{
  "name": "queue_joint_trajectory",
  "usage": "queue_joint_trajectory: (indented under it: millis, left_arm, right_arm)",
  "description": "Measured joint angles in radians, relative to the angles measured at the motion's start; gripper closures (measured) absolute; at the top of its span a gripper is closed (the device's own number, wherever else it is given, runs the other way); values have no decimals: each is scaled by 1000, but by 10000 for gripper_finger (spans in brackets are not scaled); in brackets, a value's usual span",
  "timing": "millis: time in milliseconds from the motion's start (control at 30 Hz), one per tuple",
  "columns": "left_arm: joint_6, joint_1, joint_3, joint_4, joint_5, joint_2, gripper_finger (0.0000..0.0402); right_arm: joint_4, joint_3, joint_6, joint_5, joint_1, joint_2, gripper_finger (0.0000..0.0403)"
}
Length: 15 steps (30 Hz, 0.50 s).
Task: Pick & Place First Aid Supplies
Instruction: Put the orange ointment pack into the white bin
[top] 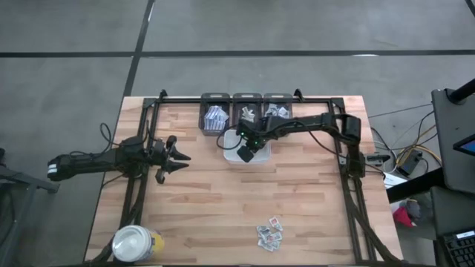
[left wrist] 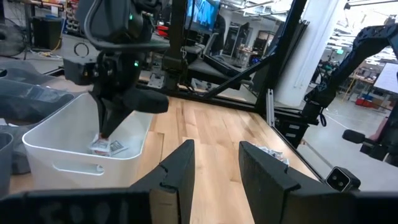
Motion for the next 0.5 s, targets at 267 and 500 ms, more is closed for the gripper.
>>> queue_joint_trajectory:
  millis: [267,500]
  left_arm:
    - [0,0,0,0,0,0,282]
    - [-1,0,0,0,0,0,282]
  right_arm:
    - [2,0,-36,-22,0,10,394]
    - [2,0,-100,-49,0,9,375]
